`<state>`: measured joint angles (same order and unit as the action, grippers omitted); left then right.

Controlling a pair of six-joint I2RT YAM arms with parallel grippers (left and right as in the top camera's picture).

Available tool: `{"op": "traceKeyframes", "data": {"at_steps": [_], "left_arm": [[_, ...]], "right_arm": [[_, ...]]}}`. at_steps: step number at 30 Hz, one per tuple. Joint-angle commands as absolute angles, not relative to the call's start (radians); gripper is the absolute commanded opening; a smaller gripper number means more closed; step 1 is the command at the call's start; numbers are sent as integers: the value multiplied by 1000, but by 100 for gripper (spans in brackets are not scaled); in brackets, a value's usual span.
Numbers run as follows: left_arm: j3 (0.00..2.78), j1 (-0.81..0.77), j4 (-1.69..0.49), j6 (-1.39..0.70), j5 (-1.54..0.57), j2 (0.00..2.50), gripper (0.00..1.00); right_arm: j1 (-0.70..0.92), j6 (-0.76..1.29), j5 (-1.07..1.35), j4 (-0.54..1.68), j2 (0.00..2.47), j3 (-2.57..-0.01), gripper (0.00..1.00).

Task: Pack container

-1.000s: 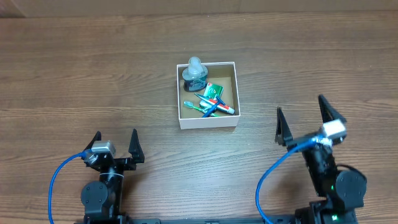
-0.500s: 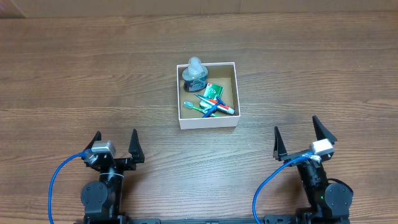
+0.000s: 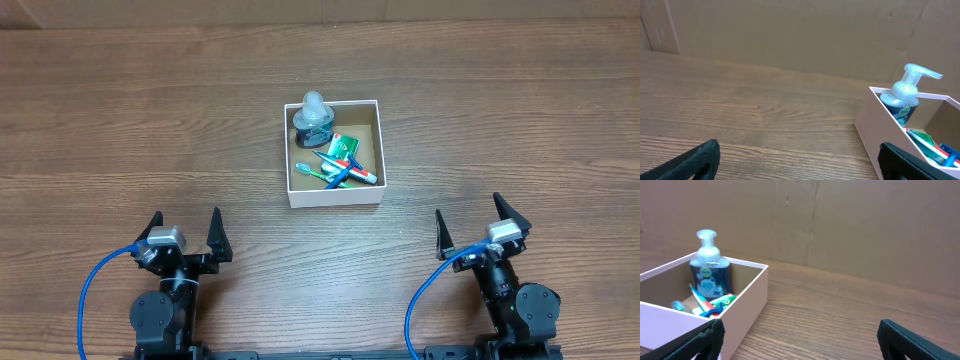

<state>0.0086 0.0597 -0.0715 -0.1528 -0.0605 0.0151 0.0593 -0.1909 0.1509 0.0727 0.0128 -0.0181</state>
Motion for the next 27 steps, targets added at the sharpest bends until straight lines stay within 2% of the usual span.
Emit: {"op": "traceKeyframes", "data": {"at_steps": [1,27], "left_arm": [[5,67,-71,-134,-75,4,100],[5,67,-71,-134,-75,4,100]], "right_arm": [[55,-132,66,77,3,-8,100],[55,-101,35,81,3,-8,100]]}}
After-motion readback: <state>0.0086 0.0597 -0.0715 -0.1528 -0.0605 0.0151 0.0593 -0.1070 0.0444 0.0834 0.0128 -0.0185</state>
